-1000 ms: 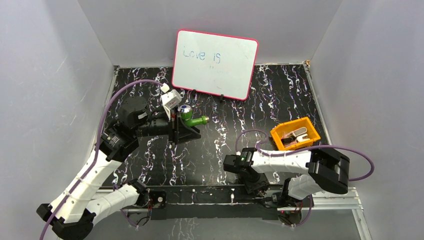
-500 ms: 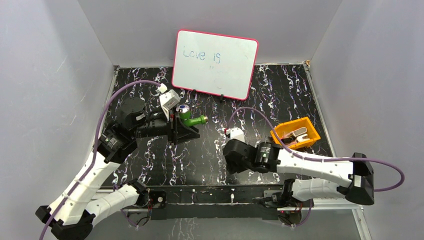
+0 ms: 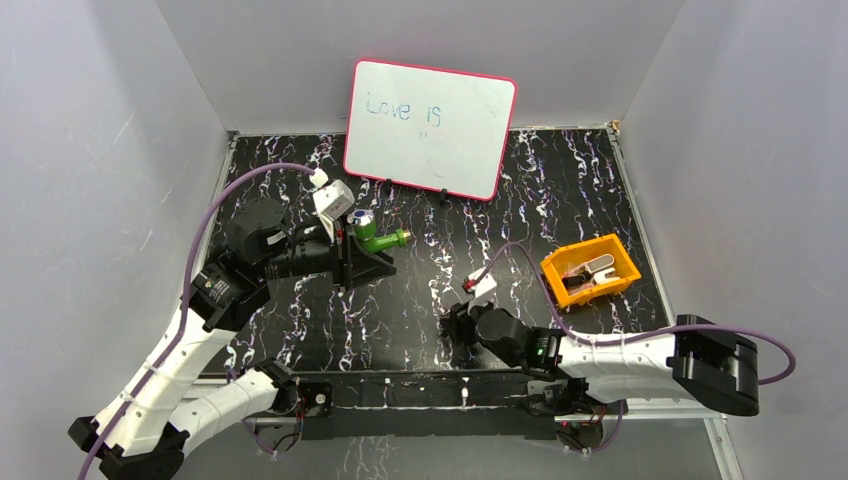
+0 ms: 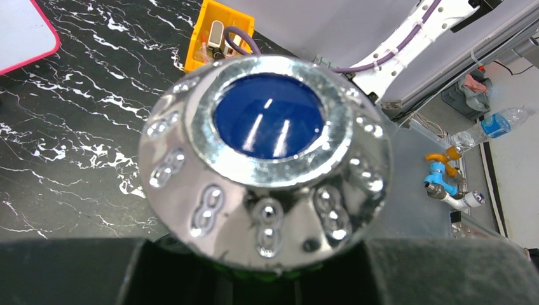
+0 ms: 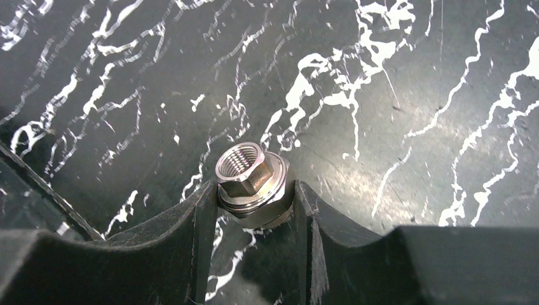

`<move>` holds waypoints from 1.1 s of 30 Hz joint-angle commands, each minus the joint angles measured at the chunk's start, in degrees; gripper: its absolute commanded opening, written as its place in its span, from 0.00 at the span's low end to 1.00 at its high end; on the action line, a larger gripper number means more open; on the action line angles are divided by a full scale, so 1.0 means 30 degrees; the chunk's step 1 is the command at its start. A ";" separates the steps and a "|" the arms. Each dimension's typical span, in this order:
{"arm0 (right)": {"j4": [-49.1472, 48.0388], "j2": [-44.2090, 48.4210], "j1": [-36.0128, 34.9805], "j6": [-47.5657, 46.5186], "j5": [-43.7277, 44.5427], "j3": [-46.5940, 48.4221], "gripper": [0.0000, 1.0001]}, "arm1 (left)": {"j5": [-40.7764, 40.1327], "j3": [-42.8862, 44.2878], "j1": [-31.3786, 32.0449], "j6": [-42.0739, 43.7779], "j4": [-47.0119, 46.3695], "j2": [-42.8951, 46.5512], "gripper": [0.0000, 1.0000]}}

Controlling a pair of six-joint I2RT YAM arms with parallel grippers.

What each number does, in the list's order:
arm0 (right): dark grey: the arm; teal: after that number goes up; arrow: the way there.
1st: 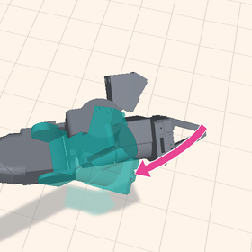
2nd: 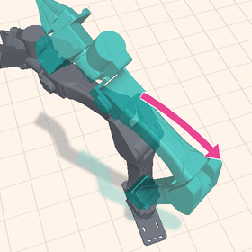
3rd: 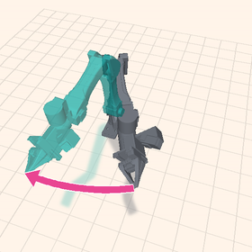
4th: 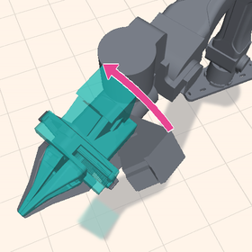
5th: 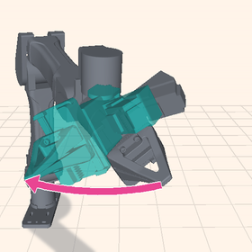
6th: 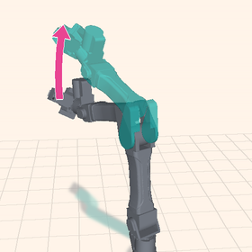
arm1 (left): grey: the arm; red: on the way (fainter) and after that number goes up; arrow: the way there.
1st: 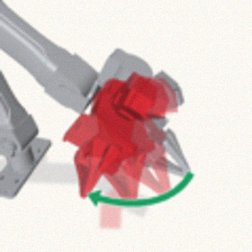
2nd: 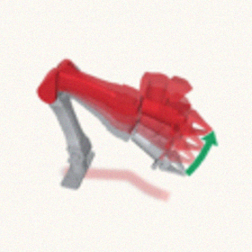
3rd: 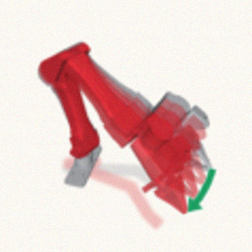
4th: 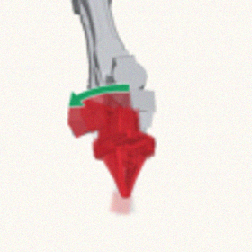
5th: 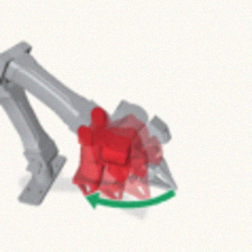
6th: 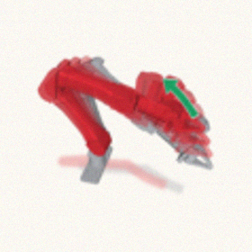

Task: Install the water faucets
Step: Adjust the adaptor at the center of the board.

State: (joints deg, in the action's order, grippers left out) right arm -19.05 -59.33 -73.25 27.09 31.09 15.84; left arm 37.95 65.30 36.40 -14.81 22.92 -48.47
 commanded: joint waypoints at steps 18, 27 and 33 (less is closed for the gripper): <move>-1.2283 -0.3677 -0.0014 0.0594 -0.1408 -0.2839 0.25 | 0.0308 0.0697 0.0053 -0.0367 -0.0389 0.0011 0.00; -1.0681 -0.3554 -0.0016 0.1751 -0.1633 -0.3213 0.33 | 0.0069 0.0472 0.0053 -0.0421 -0.0429 0.0390 0.00; -0.9524 -0.3256 -0.0016 0.2452 -0.1533 -0.3327 0.41 | -0.0023 0.0326 0.0053 -0.0396 -0.0429 0.0532 0.00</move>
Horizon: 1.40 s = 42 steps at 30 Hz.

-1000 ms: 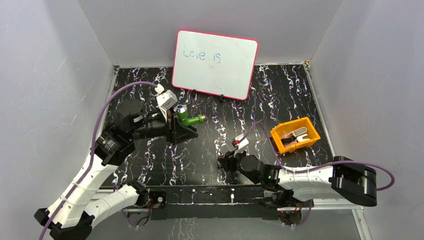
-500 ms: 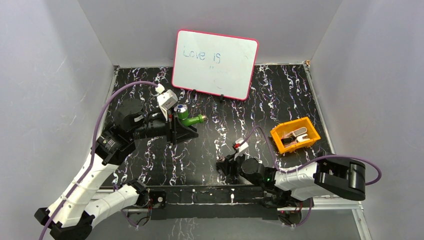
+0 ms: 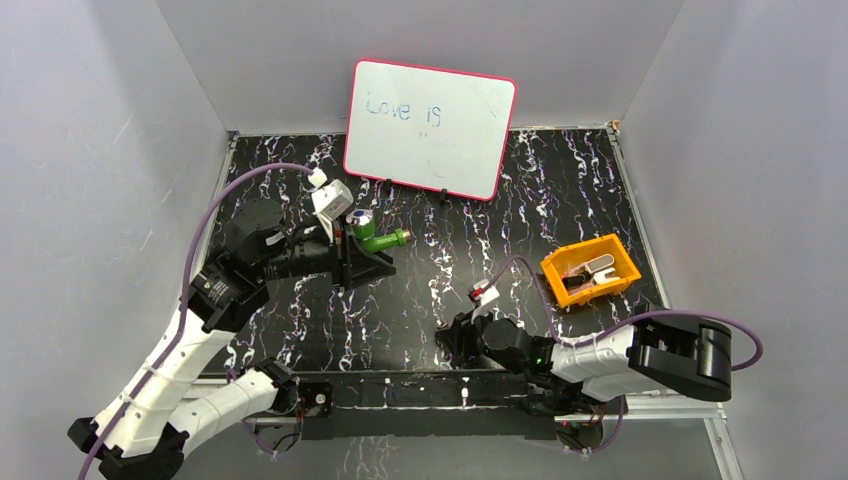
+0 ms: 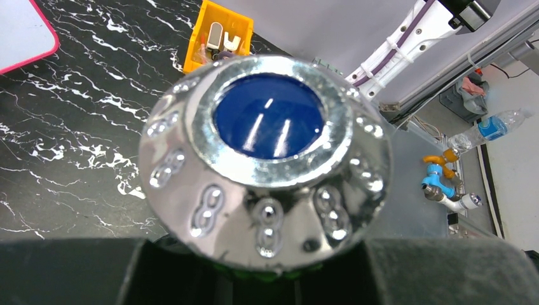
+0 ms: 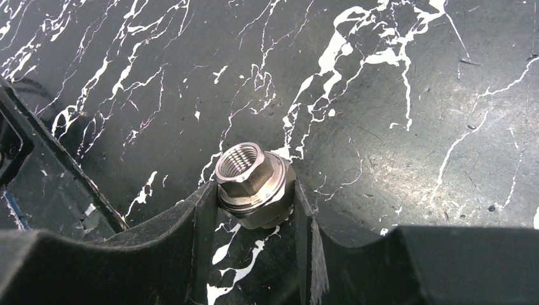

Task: Install the water faucets
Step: Adjust the adaptor at the center of the board.

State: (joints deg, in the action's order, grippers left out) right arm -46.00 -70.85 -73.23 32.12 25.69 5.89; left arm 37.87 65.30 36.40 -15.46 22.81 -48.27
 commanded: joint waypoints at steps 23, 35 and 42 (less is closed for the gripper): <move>0.7978 0.7656 -0.0023 0.0870 0.1329 0.1137 0.68 | -0.0074 0.0104 0.0053 -0.0179 -0.0396 0.0615 0.00; 2.0401 0.4224 -0.0023 0.4023 0.1902 0.8454 0.69 | -0.0200 0.0047 0.0053 -0.0207 -0.0368 0.0576 0.00; 2.5605 -0.0859 -0.0023 0.6460 0.2500 1.3032 0.71 | -0.0316 0.0058 0.0053 -0.0296 -0.0340 0.0651 0.00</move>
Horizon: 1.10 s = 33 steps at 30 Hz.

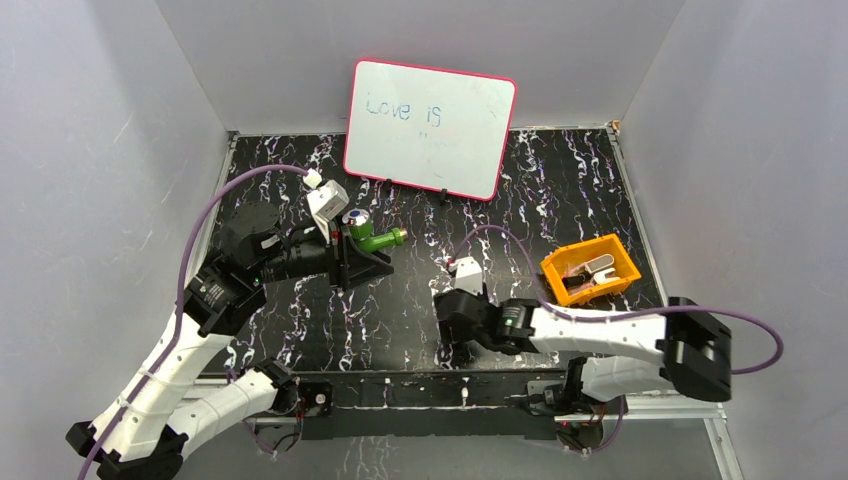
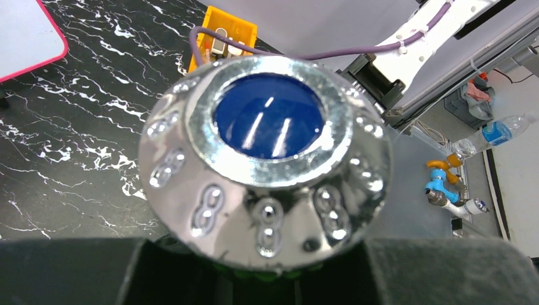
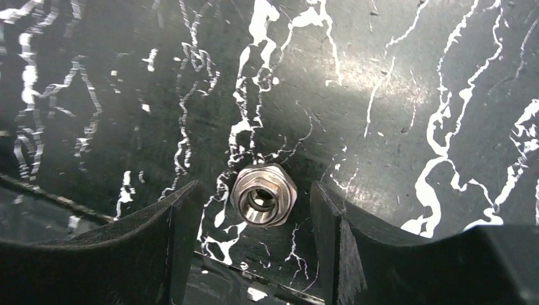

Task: Install the water faucets
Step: Adjust the adaptor at the center of the board, then pick up the adaptor at the center of the board.

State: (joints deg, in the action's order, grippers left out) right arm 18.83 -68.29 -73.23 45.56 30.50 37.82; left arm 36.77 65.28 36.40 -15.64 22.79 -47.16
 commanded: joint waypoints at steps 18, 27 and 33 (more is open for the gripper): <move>0.4913 -0.5314 -0.0008 0.8573 0.0116 0.3191 0.67 | -0.0095 -0.0034 0.0053 -0.0006 -0.0182 0.0463 0.00; 0.4912 -0.6000 0.0418 0.8416 -0.0291 0.3625 0.67 | -0.0085 0.0015 0.0053 0.0077 -0.0180 0.0455 0.00; 0.5354 -0.7095 0.0788 0.8205 -0.1032 0.4201 0.67 | -0.0061 -0.0085 0.0053 0.0110 -0.0307 0.0325 0.00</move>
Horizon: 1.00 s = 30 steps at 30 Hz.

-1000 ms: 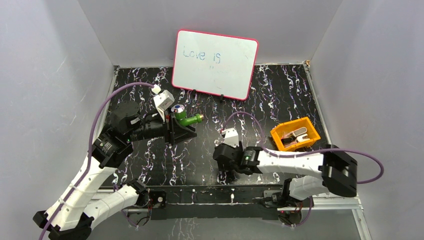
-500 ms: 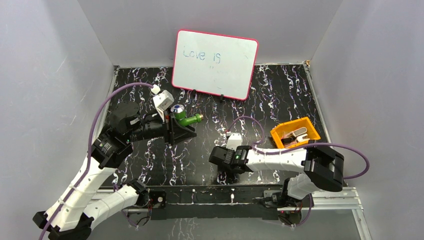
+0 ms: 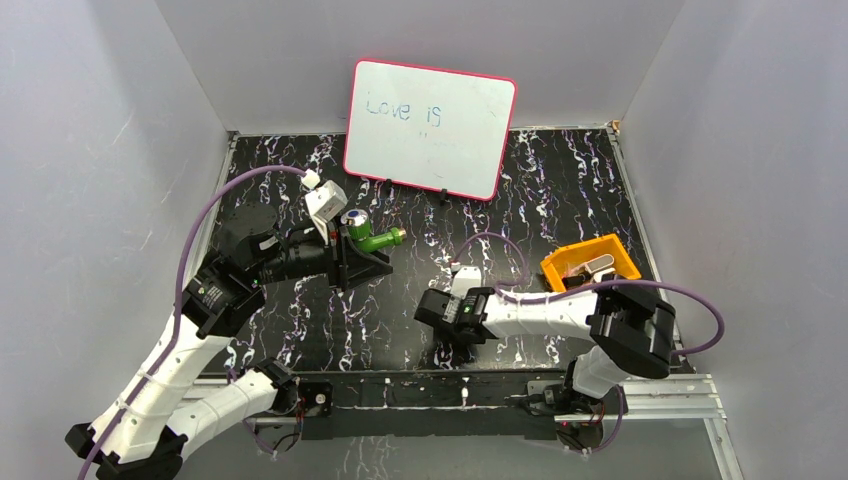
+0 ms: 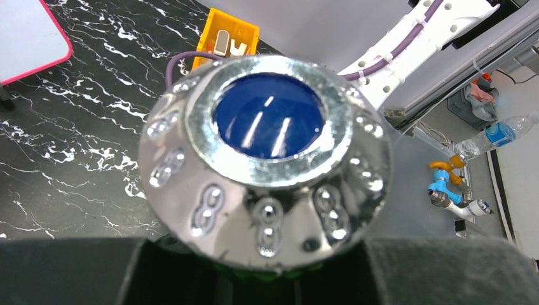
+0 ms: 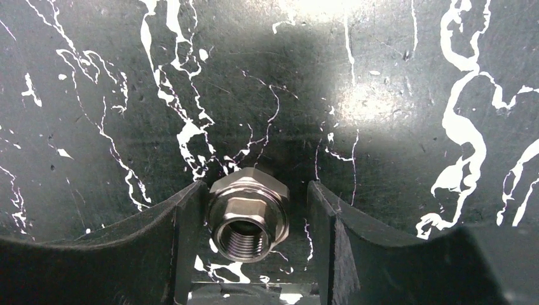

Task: Install the water faucets
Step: Pick up the adaptor at the center of the board.

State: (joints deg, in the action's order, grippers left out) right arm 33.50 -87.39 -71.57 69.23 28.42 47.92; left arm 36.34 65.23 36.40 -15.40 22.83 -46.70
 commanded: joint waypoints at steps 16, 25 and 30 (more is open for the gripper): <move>0.1637 -0.1774 0.0301 -0.0228 -0.1535 0.1609 0.58 | -0.0300 -0.0457 0.0039 -0.0013 -0.0200 0.0830 0.00; 0.1777 -0.1411 0.0302 -0.0080 -0.1937 0.1224 0.57 | -0.0273 -0.0505 0.0053 0.0013 -0.0179 0.0801 0.00; 0.2136 -0.1398 0.0302 -0.0096 -0.2062 0.1325 0.60 | -0.0305 -0.0485 0.0053 -0.0005 -0.0178 0.0810 0.00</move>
State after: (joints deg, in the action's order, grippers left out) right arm 36.77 -91.50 -70.50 67.55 25.58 52.34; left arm 35.29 63.77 36.40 -15.42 22.96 -44.95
